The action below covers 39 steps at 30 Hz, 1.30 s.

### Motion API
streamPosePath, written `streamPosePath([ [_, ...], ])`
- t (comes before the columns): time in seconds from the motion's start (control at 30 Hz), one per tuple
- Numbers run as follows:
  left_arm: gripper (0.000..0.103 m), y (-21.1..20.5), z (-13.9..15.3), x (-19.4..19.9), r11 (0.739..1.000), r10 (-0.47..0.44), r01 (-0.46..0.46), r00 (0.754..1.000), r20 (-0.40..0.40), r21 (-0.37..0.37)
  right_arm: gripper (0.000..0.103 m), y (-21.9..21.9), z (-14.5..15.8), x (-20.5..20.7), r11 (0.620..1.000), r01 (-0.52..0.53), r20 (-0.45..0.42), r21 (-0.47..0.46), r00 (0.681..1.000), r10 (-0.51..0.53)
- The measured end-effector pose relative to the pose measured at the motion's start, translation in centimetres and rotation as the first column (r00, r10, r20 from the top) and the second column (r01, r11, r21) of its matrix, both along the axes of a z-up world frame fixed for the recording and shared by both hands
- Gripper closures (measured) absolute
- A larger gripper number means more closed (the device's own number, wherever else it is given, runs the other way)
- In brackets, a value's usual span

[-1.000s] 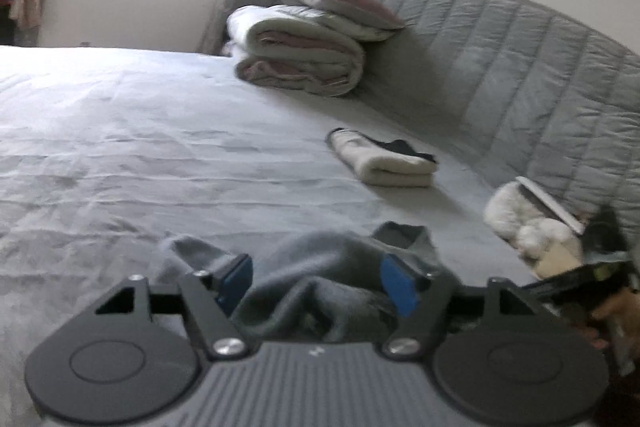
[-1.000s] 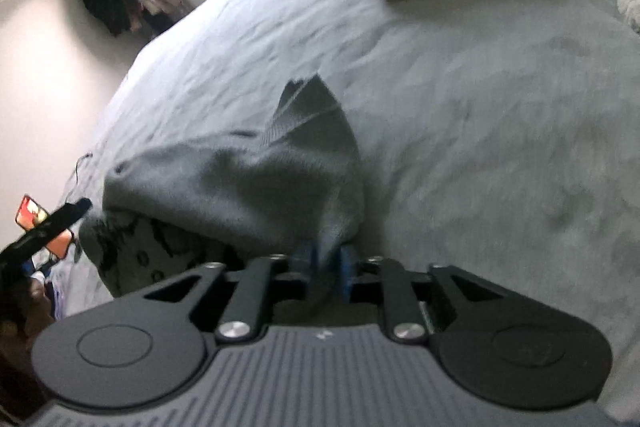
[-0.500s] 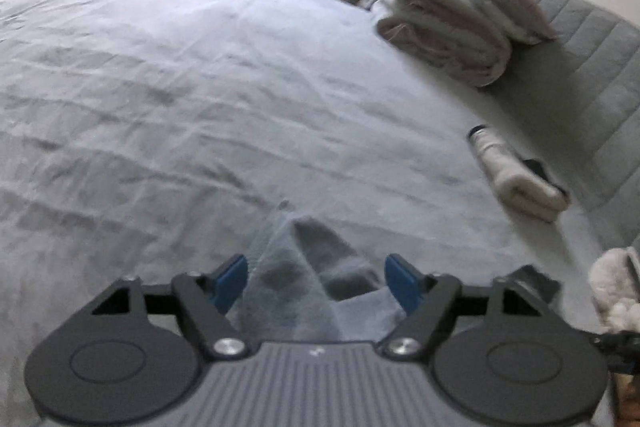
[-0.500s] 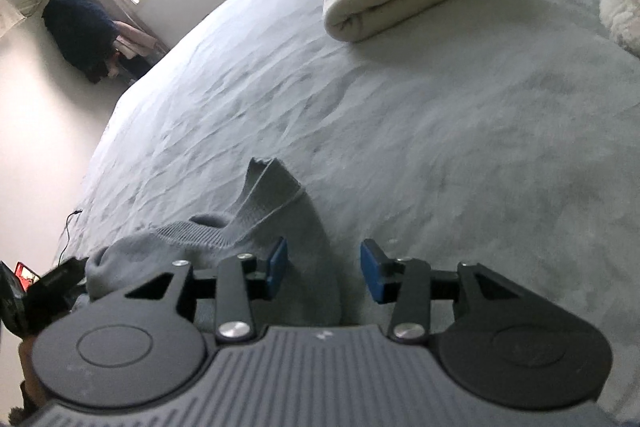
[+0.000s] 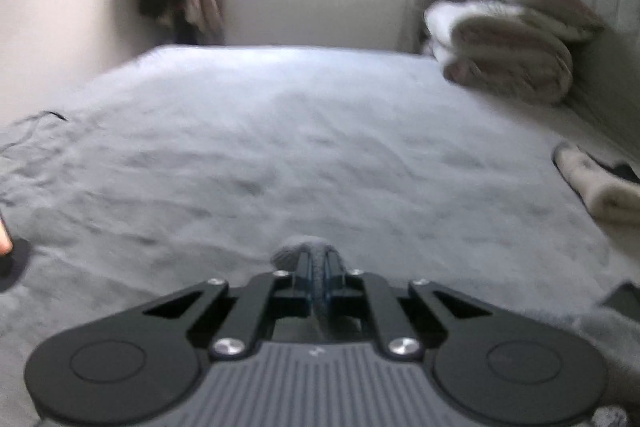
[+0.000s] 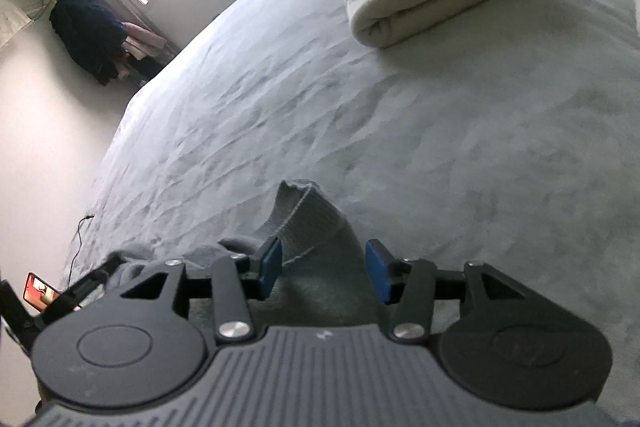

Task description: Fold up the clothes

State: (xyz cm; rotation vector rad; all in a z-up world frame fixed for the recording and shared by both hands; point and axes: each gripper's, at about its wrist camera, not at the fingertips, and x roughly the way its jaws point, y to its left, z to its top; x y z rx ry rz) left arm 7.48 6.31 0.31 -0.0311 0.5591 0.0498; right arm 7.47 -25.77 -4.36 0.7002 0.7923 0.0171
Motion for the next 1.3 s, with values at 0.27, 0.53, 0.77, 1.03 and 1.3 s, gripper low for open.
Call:
streamPosePath([
  [0.27,0.098,4.7,1.2,-0.1,0.992,0.124,-0.124,0.991,0.043,0.003,0.049,0.7,0.0,0.7,1.0,0.008,0.001,-0.001,1.0,-0.008],
  [0.53,0.103,9.5,1.6,-1.0,0.96,0.277,-0.278,0.961,0.019,0.04,0.047,1.5,0.0,1.5,1.0,0.014,-0.004,-0.002,1.0,-0.014],
  [0.77,0.086,9.7,0.3,-1.0,0.98,0.115,-0.133,0.985,-0.127,-0.146,0.049,3.1,0.0,2.7,1.0,0.03,-0.009,0.003,1.0,-0.029],
  [1.03,0.056,6.8,-0.4,-0.7,0.974,-0.04,-0.002,0.983,-0.181,-0.229,0.085,8.7,1.8,3.2,0.991,-0.131,0.059,0.03,0.99,0.129],
  [1.3,0.051,5.5,-0.6,-0.4,0.961,-0.094,0.037,0.975,-0.199,-0.273,0.087,15.4,3.2,1.7,0.903,-0.429,0.115,-0.001,0.897,0.426],
])
